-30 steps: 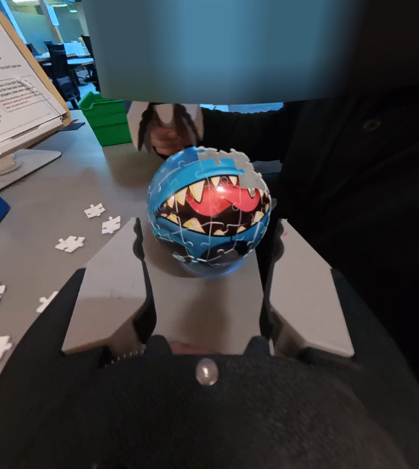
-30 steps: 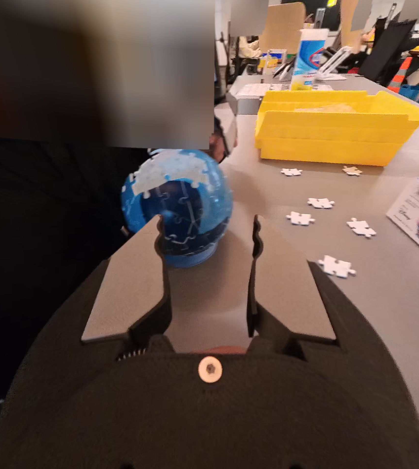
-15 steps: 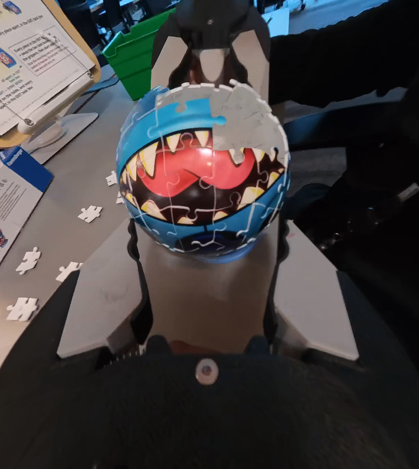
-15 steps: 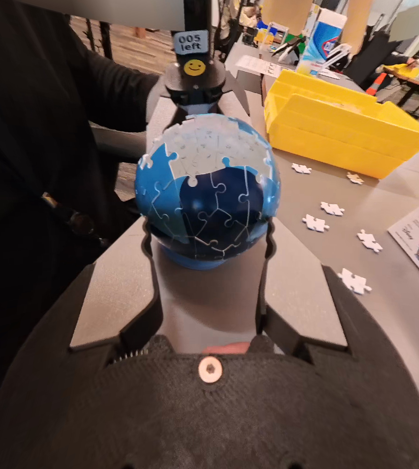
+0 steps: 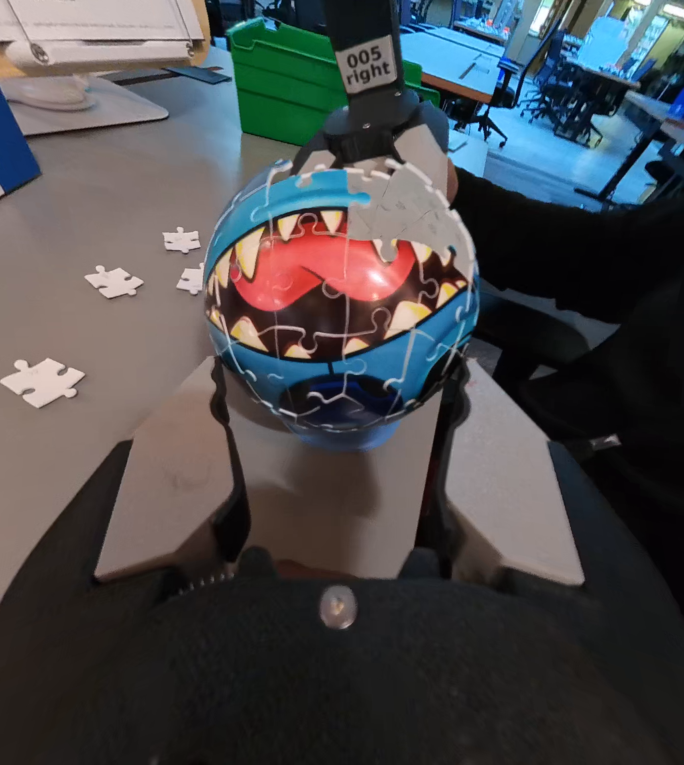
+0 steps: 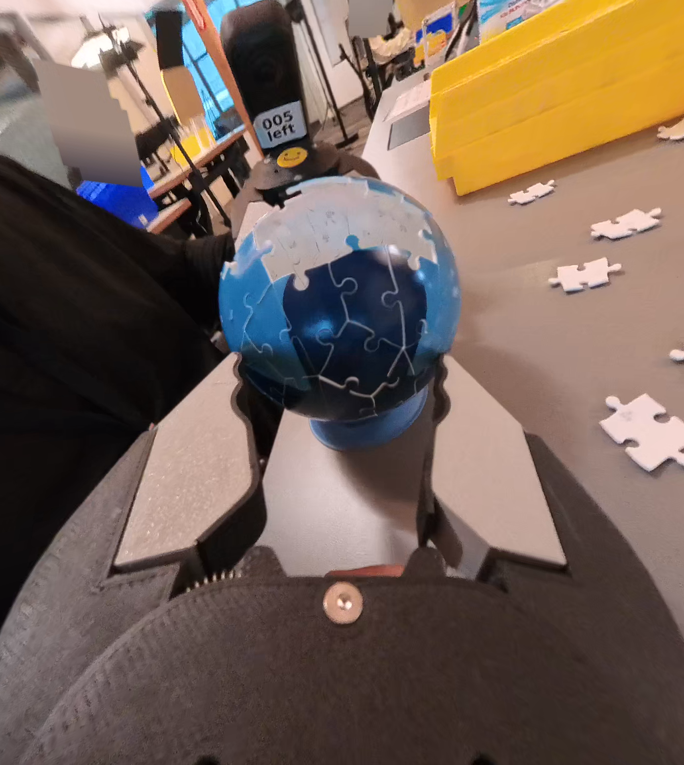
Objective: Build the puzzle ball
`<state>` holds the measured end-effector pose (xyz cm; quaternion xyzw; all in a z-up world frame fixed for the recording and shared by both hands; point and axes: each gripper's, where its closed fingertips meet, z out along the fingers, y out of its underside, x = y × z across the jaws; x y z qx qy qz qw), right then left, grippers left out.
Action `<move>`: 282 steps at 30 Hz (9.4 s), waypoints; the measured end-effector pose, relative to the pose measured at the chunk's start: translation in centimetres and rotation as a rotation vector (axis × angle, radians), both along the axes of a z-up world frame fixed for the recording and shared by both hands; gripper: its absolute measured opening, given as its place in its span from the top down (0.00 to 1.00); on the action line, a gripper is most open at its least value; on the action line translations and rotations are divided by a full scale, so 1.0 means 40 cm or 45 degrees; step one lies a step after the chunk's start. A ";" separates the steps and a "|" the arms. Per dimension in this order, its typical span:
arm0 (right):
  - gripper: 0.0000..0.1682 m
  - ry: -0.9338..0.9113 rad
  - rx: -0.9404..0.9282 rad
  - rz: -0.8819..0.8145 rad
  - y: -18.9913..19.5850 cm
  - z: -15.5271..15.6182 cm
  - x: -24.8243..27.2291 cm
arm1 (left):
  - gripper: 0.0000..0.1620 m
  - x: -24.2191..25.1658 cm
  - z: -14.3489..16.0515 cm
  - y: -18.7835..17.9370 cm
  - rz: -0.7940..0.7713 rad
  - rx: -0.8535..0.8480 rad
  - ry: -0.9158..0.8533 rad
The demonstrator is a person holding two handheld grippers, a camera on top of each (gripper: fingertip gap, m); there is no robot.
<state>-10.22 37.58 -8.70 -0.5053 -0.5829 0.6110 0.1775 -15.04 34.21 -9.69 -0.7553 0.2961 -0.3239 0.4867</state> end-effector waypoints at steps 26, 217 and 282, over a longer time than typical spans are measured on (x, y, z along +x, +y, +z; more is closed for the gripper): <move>0.50 -0.005 -0.213 -0.028 0.022 0.024 -0.016 | 0.34 -0.007 0.012 0.006 0.008 -0.207 -0.222; 1.00 0.149 -0.151 -0.277 0.163 0.092 -0.074 | 0.29 -0.014 -0.006 0.008 -0.348 0.226 0.427; 0.98 -0.421 0.226 -0.761 0.447 -0.127 0.067 | 0.45 -0.420 -0.134 0.110 0.576 -0.060 0.623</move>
